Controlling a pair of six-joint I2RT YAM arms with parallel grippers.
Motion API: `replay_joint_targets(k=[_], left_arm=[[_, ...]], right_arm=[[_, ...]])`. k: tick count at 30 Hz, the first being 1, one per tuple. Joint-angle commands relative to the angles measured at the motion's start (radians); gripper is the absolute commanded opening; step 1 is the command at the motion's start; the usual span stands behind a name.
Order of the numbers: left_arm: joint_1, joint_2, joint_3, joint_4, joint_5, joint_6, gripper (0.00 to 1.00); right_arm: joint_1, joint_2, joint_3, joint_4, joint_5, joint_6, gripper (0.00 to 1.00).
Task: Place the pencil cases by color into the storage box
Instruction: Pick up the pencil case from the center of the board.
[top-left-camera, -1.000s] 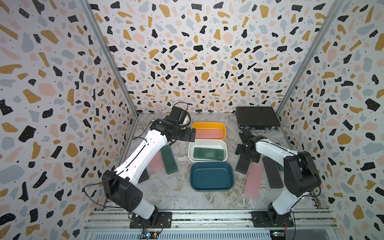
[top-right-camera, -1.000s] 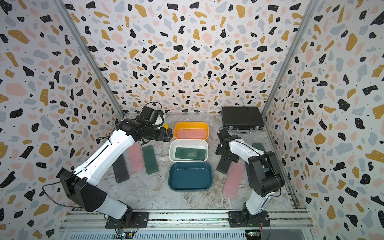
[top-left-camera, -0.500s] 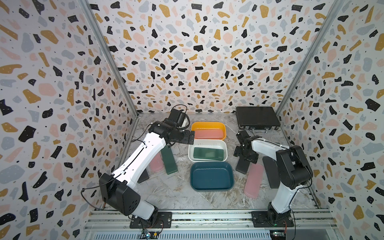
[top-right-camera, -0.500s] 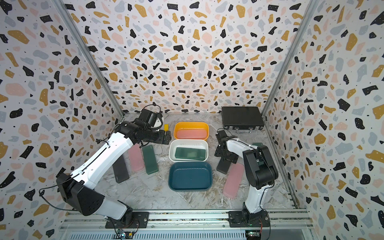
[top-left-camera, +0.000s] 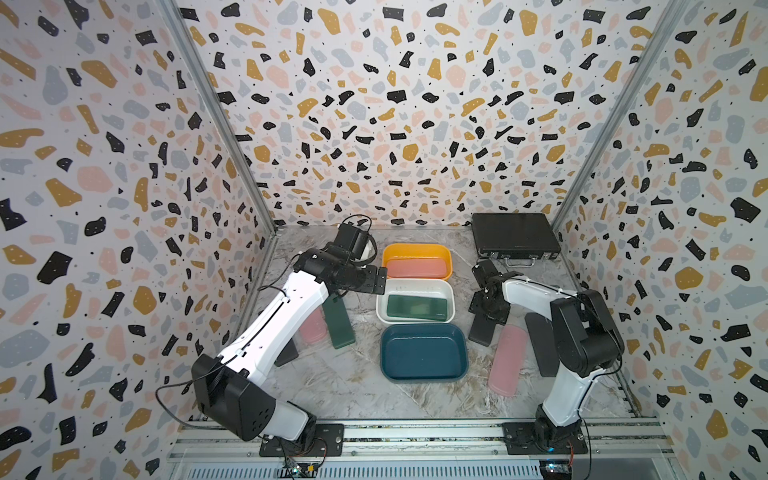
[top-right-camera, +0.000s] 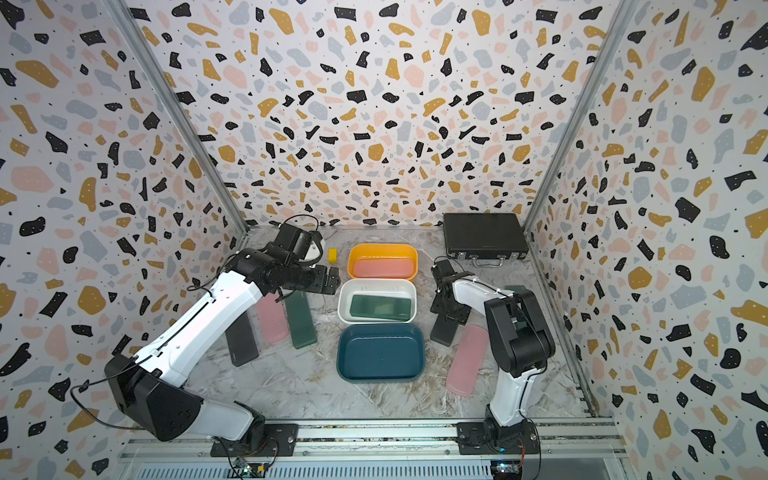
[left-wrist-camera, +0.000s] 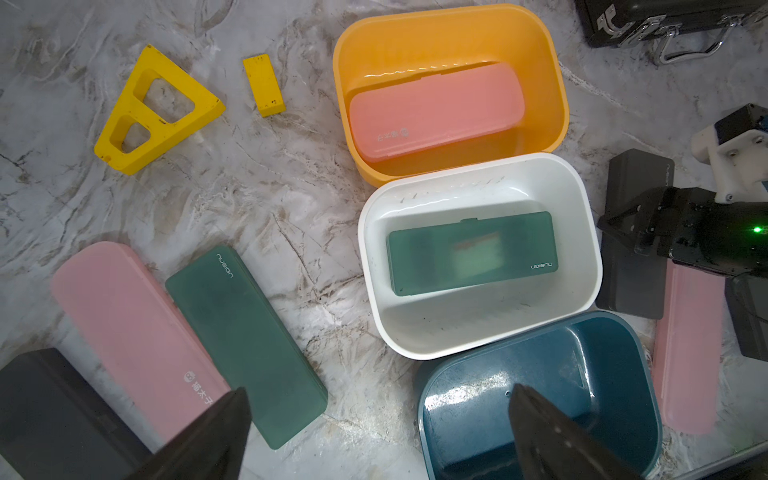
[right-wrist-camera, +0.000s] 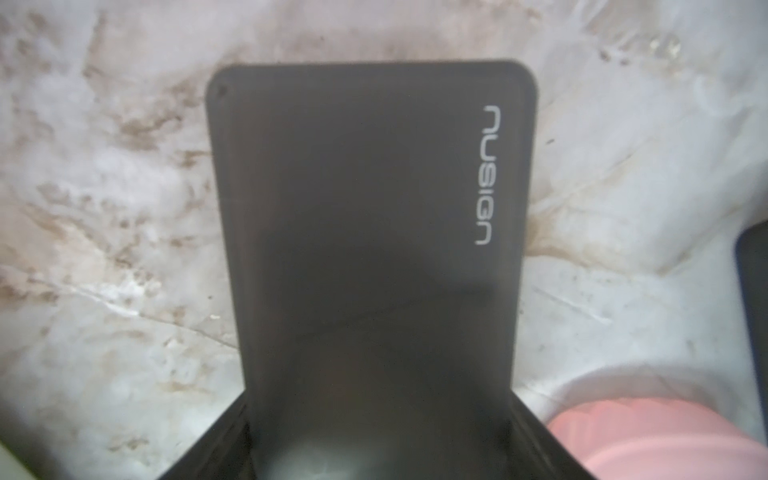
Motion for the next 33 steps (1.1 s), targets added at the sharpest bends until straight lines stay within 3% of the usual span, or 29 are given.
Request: replay_joint_targets(k=[1, 7, 18, 24, 33], left_arm=[[-0.004, -0.036, -0.024, 0.006, -0.013, -0.027, 1.0], [-0.002, -0.072, -0.05, -0.004, -0.022, -0.059, 1.0], [0.03, -0.11, -0.08, -0.029, 0.012, -0.13, 1.0], [0.075, -0.125, -0.111, -0.029, 0.08, -0.192, 1.0], [0.107, -0.152, -0.187, 0.011, 0.134, -0.262, 1.0]], right_arm=[[-0.003, -0.012, -0.024, 0.014, -0.026, -0.021, 0.62], [-0.003, -0.096, -0.049, 0.031, -0.034, -0.09, 0.54], [-0.003, -0.277, -0.048, -0.017, -0.061, -0.293, 0.51], [-0.003, -0.373, -0.049, -0.03, -0.19, -0.505, 0.51], [-0.003, -0.454, -0.046, -0.073, -0.481, -0.872, 0.5]])
